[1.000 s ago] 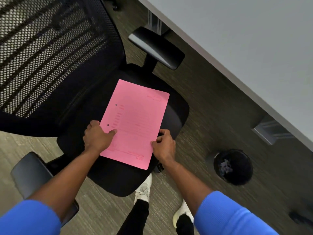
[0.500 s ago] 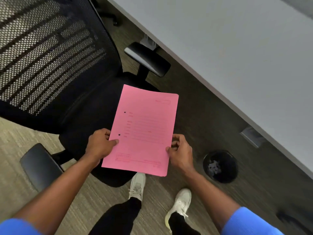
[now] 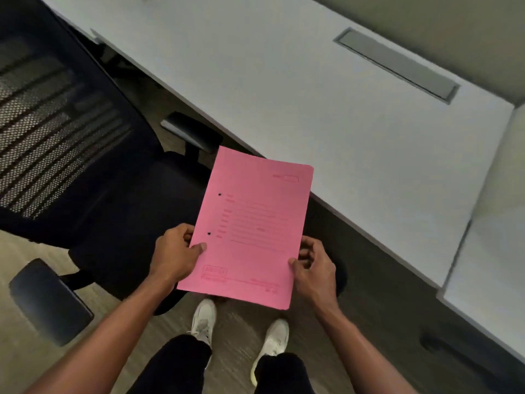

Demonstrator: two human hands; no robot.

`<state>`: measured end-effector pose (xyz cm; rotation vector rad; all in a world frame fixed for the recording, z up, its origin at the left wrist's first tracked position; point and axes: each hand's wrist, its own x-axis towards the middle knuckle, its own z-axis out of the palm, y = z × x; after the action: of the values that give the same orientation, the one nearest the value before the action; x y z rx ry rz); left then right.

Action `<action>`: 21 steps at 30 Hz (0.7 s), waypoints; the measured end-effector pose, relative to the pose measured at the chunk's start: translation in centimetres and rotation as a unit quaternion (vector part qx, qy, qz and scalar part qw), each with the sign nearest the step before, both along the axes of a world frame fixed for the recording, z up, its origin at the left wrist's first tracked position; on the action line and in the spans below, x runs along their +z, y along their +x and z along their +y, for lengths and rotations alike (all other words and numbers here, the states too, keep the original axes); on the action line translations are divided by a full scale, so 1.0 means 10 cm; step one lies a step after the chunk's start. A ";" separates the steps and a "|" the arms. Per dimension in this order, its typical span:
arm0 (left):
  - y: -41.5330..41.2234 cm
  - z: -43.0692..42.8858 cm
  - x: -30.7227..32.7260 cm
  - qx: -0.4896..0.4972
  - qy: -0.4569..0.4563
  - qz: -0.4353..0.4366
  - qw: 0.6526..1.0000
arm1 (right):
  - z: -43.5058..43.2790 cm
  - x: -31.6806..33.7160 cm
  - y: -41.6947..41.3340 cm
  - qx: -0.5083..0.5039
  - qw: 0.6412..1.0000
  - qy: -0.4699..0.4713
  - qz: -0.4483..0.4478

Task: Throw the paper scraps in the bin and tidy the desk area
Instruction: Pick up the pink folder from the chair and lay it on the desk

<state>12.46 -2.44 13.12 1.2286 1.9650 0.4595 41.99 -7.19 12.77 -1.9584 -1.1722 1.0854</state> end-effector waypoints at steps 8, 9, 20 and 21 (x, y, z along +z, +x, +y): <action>0.90 0.02 0.51 -0.037 0.050 -0.041 0.997 | -0.08 0.60 0.93 -0.015 0.998 0.054 -0.016; 1.00 0.03 0.55 -0.039 0.059 -0.045 0.997 | -0.09 0.64 1.03 -0.012 0.998 0.056 -0.019; 1.52 0.24 0.83 -0.059 0.089 -0.060 0.993 | 0.00 0.84 1.62 -0.022 0.997 0.074 -0.006; 1.53 0.27 0.86 -0.058 0.091 -0.064 0.992 | 0.05 0.85 1.63 -0.024 0.997 0.074 -0.005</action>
<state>27.76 0.25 21.70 1.3827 1.7646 0.6525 58.24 -6.66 21.27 -1.8687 -1.1710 0.9379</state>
